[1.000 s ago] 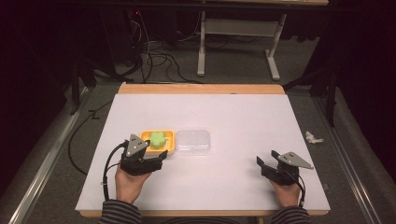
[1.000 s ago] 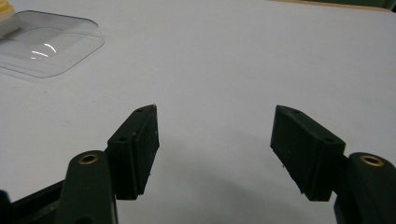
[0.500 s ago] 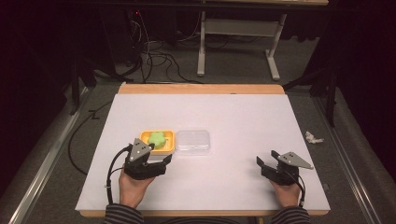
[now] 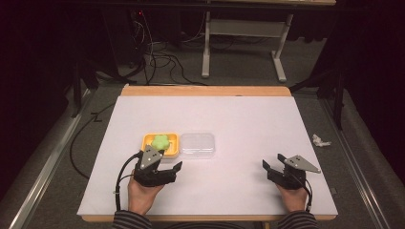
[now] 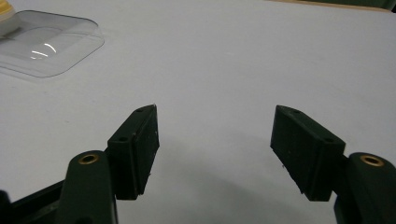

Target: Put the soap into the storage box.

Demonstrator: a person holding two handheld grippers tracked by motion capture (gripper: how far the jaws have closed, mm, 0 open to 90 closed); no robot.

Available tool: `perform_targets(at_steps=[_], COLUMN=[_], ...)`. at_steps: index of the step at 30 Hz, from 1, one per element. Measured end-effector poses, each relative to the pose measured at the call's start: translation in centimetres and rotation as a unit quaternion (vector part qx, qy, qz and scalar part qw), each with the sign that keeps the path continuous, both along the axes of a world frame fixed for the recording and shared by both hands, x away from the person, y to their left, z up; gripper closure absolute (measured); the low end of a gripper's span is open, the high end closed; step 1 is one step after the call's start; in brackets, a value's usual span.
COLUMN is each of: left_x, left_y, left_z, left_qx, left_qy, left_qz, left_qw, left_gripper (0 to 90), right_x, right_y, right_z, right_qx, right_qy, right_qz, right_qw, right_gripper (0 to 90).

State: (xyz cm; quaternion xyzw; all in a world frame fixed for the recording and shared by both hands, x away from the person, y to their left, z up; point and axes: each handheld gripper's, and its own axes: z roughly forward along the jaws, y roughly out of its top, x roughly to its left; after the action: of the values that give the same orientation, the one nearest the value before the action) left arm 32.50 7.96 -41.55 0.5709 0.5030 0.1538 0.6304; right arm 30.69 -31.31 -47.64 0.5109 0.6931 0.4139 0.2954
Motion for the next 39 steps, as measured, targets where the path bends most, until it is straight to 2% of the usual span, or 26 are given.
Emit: perform_targets(at_steps=[9,15,26,32,39], left_x=[-0.2,-0.3,-0.2,-0.2,-0.2], left_y=[-0.9,-1.7,-2.7,-3.0,-3.6], left_z=[-0.6,-1.2,-2.0,-2.5,-3.1], left_qx=[0.000,0.021,0.016,0.031,0.033], left_qy=[0.007,0.004,0.012,0.013,0.016], left_qz=[-0.012,-0.025,-0.036,-0.043,-0.048], left_qw=[0.9999,0.9994,0.9992,0.9985,0.9982], left_gripper=[25.1,24.2,23.0,21.9,21.4], right_x=[0.0,0.0,0.0,0.0,-0.1], right_y=[0.0,0.0,0.0,0.1,0.0], right_z=[0.0,0.0,0.0,0.0,0.0], right_qx=[0.001,-0.002,0.000,-0.002,-0.002], right_qy=[0.000,-0.001,-0.003,-0.002,-0.002], right_qz=[-0.001,0.000,-0.001,0.000,0.000], right_qw=[1.0000,1.0000,1.0000,1.0000,1.0000], right_gripper=[33.0,33.0,33.0,33.0,33.0])
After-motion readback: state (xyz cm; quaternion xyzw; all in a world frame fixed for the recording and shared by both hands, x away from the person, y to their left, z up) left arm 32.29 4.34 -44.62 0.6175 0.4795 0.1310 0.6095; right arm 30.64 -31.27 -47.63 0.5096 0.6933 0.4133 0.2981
